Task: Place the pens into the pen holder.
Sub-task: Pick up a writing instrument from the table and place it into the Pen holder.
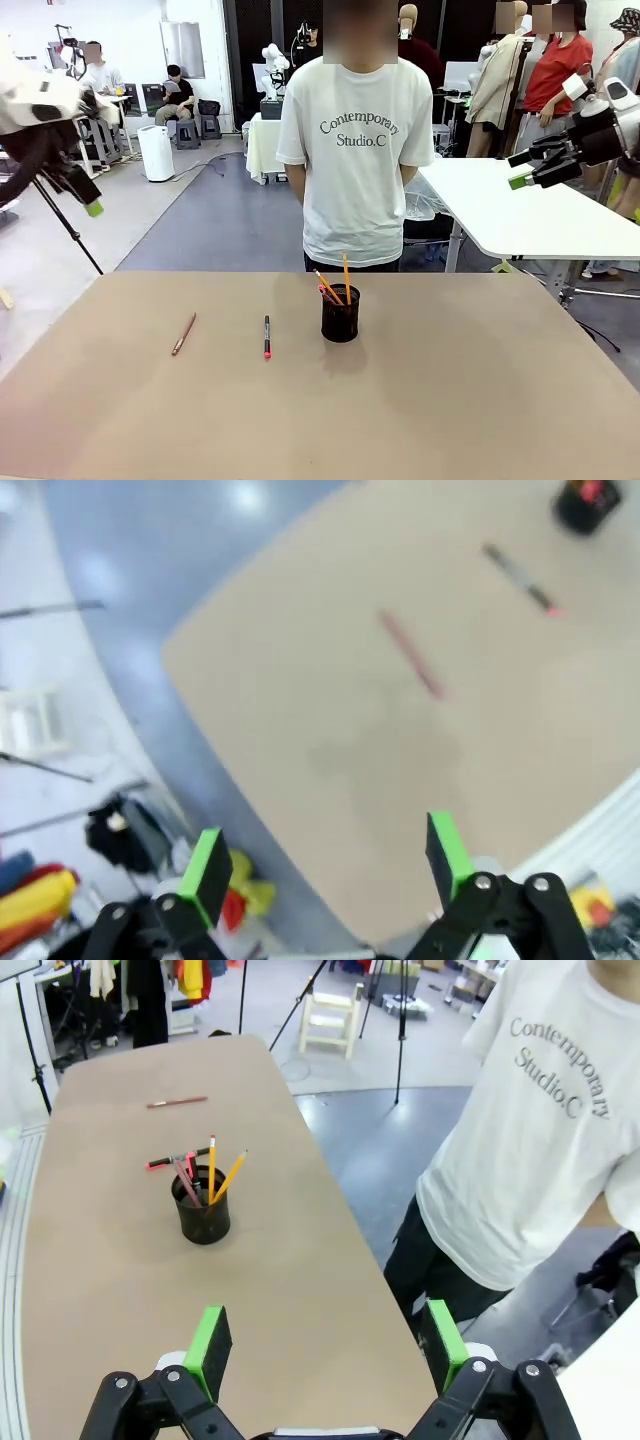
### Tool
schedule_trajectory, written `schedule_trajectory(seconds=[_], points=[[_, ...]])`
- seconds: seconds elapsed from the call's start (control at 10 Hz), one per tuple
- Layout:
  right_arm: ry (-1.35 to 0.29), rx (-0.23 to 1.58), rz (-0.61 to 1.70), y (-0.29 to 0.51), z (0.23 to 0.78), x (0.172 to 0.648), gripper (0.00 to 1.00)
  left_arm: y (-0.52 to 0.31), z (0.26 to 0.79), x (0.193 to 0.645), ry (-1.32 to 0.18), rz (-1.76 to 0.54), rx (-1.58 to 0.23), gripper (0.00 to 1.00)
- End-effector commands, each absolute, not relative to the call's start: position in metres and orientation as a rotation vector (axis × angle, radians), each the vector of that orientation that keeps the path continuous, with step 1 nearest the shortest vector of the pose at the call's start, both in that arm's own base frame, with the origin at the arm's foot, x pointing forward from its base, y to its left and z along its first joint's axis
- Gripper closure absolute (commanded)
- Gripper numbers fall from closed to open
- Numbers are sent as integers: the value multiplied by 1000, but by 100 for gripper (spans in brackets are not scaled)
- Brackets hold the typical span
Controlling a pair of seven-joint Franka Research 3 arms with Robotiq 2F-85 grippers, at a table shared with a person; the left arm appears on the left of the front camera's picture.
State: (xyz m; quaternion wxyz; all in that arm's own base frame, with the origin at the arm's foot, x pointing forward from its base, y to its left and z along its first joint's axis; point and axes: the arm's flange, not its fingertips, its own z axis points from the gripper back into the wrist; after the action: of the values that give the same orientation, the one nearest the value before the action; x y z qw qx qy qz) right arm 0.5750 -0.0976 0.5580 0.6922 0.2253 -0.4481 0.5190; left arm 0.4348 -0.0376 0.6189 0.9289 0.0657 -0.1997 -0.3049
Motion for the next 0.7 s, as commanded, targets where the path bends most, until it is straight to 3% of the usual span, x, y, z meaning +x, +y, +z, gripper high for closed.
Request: schedule_trajectory(seconds=[0.0, 0.2, 0.4, 0.5, 0.6], points=[[-973, 509, 1152, -95, 562, 577, 0, -77, 616, 448, -228, -634, -7, 0], [-973, 509, 1152, -95, 562, 577, 0, -102, 579, 470, -186, -588, -127, 0], [-973, 509, 1152, -95, 562, 577, 0, -116, 553, 471, -281, -526, -66, 0], [-973, 509, 1152, -95, 562, 577, 0, -117, 563, 463, -174, -615, -91, 0], [-973, 509, 1152, -95, 562, 577, 0, -117, 563, 463, -174, -615, -91, 0]])
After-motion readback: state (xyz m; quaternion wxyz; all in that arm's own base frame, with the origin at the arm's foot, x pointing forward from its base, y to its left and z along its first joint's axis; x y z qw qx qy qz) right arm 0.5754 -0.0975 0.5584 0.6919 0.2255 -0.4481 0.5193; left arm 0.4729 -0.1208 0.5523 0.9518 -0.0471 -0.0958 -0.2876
